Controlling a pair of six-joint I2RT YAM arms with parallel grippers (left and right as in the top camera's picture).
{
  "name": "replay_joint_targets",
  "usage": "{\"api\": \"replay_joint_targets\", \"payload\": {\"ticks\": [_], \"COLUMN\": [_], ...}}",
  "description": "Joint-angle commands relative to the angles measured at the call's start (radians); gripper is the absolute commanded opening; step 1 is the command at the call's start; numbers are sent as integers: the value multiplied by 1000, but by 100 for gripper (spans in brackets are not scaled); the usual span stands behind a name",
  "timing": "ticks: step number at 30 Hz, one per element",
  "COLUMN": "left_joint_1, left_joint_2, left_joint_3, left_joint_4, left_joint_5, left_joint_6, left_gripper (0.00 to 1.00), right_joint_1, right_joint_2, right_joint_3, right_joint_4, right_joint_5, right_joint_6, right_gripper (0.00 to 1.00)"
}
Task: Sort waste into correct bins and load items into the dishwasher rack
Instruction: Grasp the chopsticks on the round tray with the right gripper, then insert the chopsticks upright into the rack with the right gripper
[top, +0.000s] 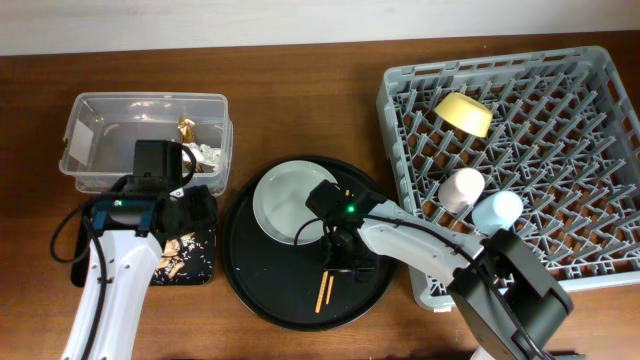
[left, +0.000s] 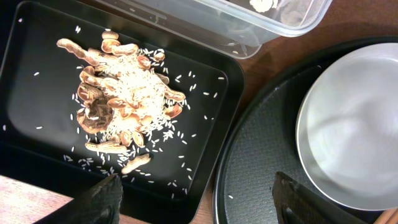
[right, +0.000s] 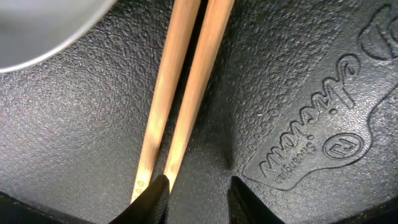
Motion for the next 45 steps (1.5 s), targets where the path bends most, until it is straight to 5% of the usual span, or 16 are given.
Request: {"api": "replay_joint_targets", "payload": {"ticks": [1,14,19,26,29,31,34,39,45], "left_joint_1": [5,5,5,5,5,5,5,5,5], "left_joint_2": [-17,-17,-17,-17,-17,-17,-17,-17,-17], "left_joint_3": [3,3,3,3,3,3,3,3,3], "left_joint_4": [0,0,-1,-1,-1,-1,-1,-1,-1], "left_joint_5": [0,0,0,0,0,0,0,0,0], "left_joint_6": [-10,-10,-10,-10,-10,-10,-10,-10,-10], "left_gripper": [77,76,76,76,77,77,77,77,77], "right_joint_1": [5,5,5,5,5,4,-37,-316,-485], "right_joint_2": [-20,49,49,49,49,32,-99,-317,-221], "right_joint_3": [30,19,19,-19,-21,-14,89,275,140], "right_joint_4": [3,-58,-53,-24,-24,-28,-151,-424,-405], "right_joint_5": [-11,175,173,181,180,186,246,241,248], "right_joint_6": [-18,174,161,136,136,135,21,-480,-572], "right_gripper": [33,32,15,21,4,4,4,4,4]}}
